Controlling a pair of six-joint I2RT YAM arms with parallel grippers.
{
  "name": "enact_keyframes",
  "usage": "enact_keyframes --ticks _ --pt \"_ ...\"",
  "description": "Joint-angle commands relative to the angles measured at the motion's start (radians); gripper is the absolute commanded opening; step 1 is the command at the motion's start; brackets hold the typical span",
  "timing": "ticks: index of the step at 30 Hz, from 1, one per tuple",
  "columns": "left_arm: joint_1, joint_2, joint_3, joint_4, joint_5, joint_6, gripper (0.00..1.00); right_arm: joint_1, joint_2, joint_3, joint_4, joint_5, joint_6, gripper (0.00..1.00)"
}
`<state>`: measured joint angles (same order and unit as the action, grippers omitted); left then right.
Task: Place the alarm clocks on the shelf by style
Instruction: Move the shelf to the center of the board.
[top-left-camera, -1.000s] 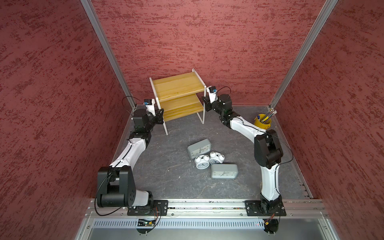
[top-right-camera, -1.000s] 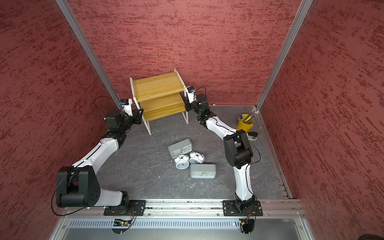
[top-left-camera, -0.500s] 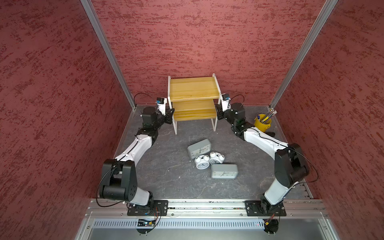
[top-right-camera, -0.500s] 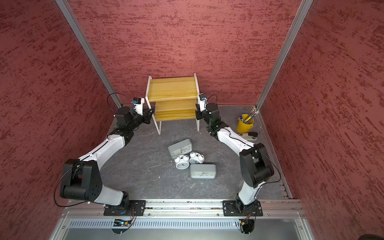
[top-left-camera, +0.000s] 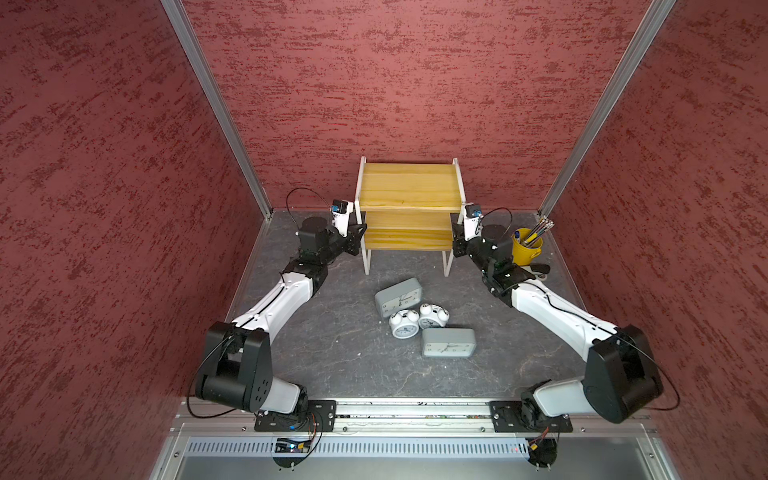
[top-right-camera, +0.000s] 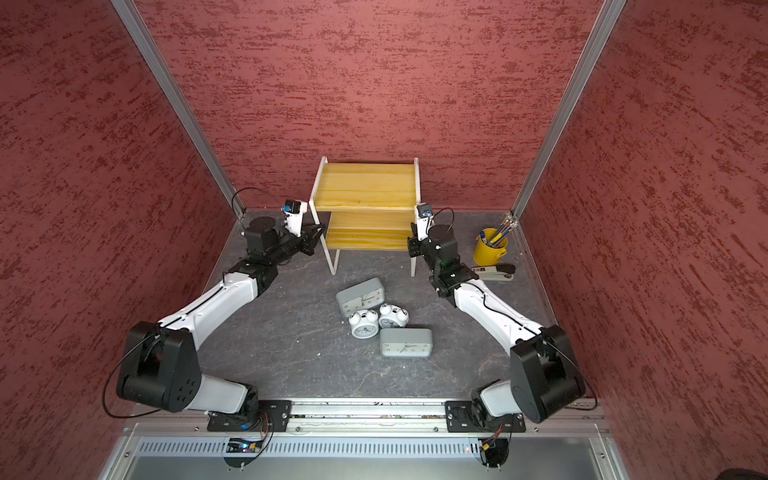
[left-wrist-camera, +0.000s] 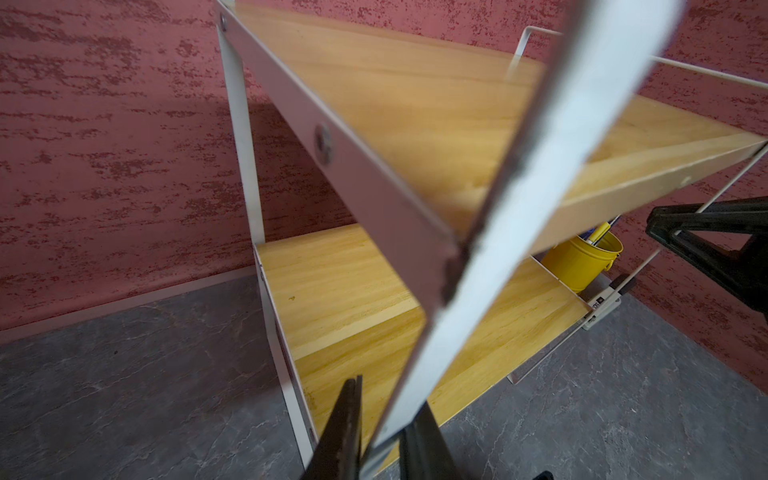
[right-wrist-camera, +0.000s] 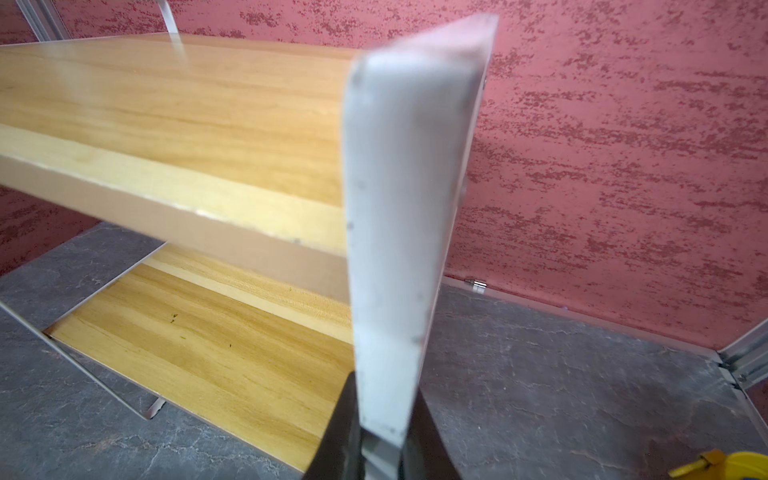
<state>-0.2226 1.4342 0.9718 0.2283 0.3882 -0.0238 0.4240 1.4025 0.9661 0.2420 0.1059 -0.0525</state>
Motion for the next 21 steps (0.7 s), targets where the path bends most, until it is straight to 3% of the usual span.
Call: enact_keyframes --ticks 1,15,17,20,21 --pt "-0.046 -0.022 -0.035 -0.091 0.054 -0.063 0.06 0.024 -0.024 -0.054 -0.066 -0.006 -0.031 0.17" --pt "-0.067 -0.052 -0.040 -0.131 0.037 -0.039 0.09 0.020 -0.008 -0.040 -0.091 0.072 -0.060 0.18" --pt "-0.067 -0.058 -0.032 -0.145 0.029 -0.035 0.17 0.020 -0.018 -0.041 -0.090 0.065 -0.051 0.24" --pt "-0.066 -0.086 -0.040 -0.145 0.005 -0.026 0.41 0.020 -0.041 -0.047 -0.090 0.049 -0.044 0.36" --pt "-0.066 -0.097 -0.045 -0.136 0.002 -0.015 0.54 0.019 -0.050 -0.047 -0.092 0.041 -0.041 0.40"
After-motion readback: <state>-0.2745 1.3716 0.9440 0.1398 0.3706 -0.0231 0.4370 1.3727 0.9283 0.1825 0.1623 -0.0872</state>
